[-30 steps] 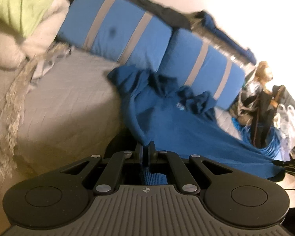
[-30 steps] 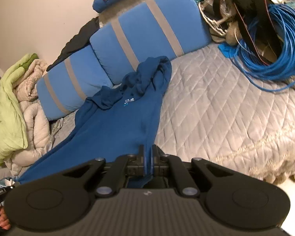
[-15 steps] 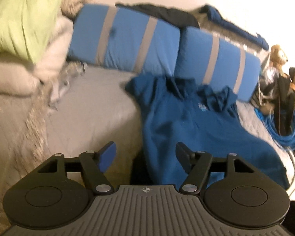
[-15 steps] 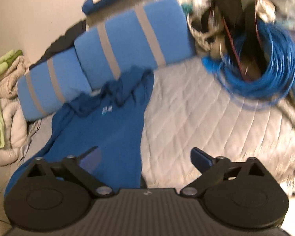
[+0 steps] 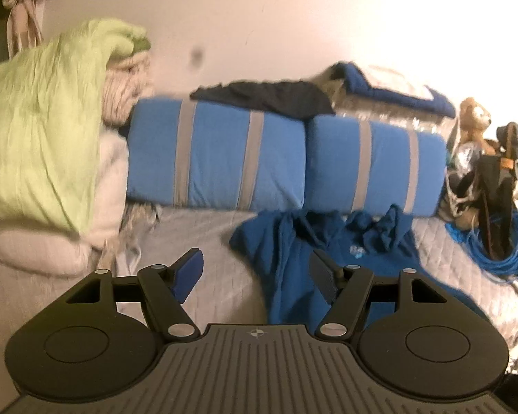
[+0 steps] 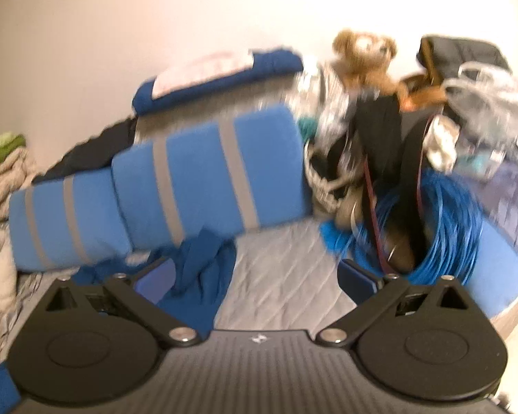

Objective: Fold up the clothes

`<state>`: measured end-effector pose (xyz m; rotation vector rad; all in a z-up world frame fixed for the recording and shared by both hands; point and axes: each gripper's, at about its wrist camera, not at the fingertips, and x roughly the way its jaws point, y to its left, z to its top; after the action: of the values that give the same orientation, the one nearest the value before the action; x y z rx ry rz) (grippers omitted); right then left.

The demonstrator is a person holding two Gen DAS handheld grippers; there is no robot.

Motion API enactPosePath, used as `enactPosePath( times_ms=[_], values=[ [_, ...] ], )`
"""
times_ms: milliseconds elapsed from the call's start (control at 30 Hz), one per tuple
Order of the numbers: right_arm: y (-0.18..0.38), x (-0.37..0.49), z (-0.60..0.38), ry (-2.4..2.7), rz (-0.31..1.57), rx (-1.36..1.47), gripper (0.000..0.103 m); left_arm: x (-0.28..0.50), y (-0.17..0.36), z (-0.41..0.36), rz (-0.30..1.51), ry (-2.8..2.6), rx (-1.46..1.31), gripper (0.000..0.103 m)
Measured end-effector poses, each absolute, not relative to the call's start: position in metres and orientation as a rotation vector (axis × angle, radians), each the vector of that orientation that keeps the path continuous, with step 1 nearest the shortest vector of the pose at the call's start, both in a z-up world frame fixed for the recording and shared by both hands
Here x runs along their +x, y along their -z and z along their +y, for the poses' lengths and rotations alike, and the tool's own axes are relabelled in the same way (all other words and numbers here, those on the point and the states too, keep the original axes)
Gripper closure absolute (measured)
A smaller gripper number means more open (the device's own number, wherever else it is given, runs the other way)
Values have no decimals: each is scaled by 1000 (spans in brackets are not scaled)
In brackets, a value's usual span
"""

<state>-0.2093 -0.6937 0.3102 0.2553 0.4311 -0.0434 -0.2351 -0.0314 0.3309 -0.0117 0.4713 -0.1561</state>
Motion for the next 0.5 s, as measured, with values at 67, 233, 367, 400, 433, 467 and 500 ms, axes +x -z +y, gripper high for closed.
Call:
enactPosePath(
  times_ms=[67, 233, 367, 400, 433, 467, 500],
  values=[
    [-323, -207, -701, 53, 405, 252, 0, -236, -344, -31, 455, 179, -25, 35],
    [-352, -199, -717, 63, 360, 260, 0, -228, -376, -39, 424, 207, 2, 33],
    [-365, -191, -720, 68, 360, 258, 0, -226, -405, -48, 383, 214, 57, 30],
    [-366, -188, -720, 71, 365, 251, 0, -225, -411, -50, 368, 221, 63, 30],
    [-366, -185, -718, 69, 372, 246, 0, -225, -417, -52, 346, 228, 67, 28],
    [-366, -181, -717, 64, 377, 243, 0, -223, -422, -55, 324, 236, 71, 24],
    [-366, -178, -715, 59, 383, 240, 0, -220, -425, -58, 303, 248, 73, 24]
  ],
)
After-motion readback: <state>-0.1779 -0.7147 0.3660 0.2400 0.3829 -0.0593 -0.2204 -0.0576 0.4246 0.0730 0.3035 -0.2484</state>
